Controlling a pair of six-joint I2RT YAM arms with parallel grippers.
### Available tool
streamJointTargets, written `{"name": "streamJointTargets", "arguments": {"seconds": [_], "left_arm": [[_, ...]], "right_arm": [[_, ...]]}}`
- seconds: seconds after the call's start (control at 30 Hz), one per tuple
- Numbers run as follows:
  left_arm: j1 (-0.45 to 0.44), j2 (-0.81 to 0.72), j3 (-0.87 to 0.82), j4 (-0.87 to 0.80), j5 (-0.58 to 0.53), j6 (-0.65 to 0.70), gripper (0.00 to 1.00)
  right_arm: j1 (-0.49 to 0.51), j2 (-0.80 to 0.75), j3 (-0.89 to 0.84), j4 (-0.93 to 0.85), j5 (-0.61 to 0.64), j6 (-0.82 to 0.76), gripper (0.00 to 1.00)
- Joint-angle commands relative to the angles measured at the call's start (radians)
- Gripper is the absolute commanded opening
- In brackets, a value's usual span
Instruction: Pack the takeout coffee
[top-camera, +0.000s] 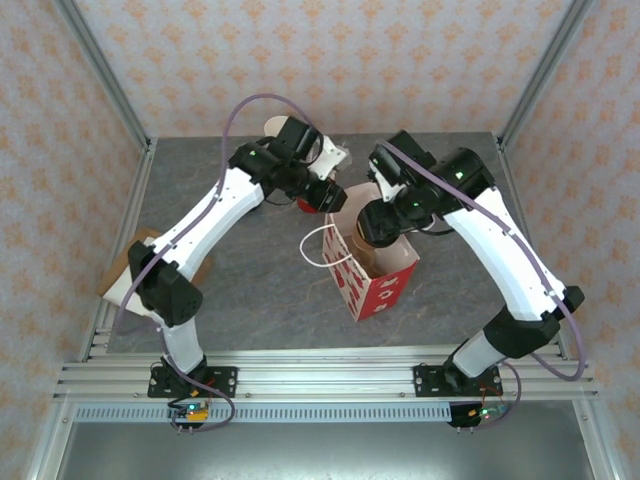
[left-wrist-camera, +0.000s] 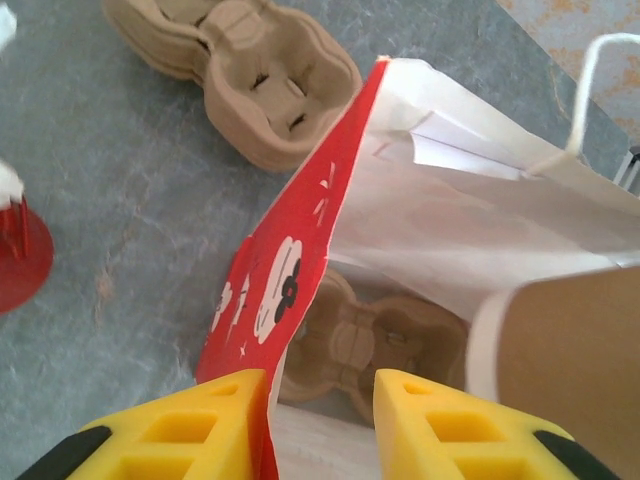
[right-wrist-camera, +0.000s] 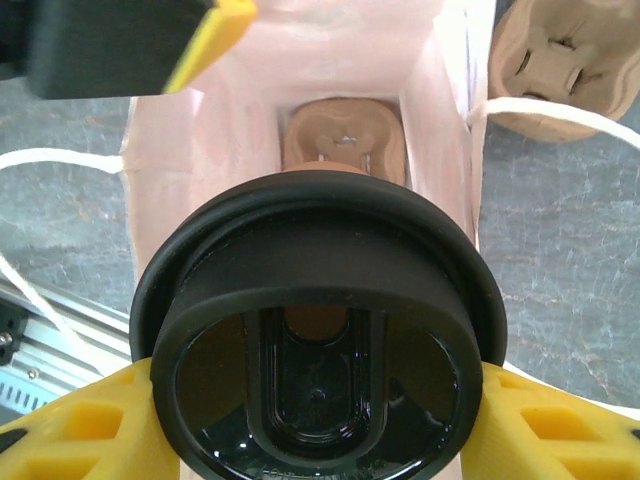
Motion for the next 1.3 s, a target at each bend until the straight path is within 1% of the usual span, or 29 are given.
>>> {"name": "streamJointTargets", "arguments": {"seconds": [0.0,0.1,0.23,0.33,0.47,0.77,0.97,1.27], "left_arm": [[-0.006,-0.077,-0.076,0.067,-0.026,-0.054,0.35],[-0.005,-0.103,-0.118,0.097,-0.03,-0.071,0.37],[-0.004,-0.102,-0.11,0.1,-0.049,-0.074,0.4],[-0.005,-0.101,-0.101,0.098,-0.065,-0.077,0.42],[-0.005,-0.098,-0.088,0.089,-0.091,-0.08,0.44],[-0.004,-0.097,-0.078,0.104,-0.119,-0.101,0.5],[-0.005,-0.097,-0.076,0.103,-0.128,-0.104,0.51],[-0.006,-0.097,-0.071,0.105,-0.132,-0.11,0.52]], "right_arm": [[0.019,0.006,0.007,-0.07,0.002,0.01,0.51],[0.036,0.018,-0.01,-0.082,0.001,-0.004,0.51],[0.046,0.033,-0.015,-0.093,0.017,-0.04,0.52],[0.046,0.036,-0.029,-0.093,0.063,-0.049,0.52],[0.047,0.034,-0.079,-0.08,0.057,-0.062,0.52],[0.07,0.071,-0.1,-0.108,0.065,-0.077,0.52],[0.071,0.08,-0.13,-0.109,0.09,-0.079,0.52],[0.071,0.094,-0.16,-0.092,0.082,-0.085,0.52]]}}
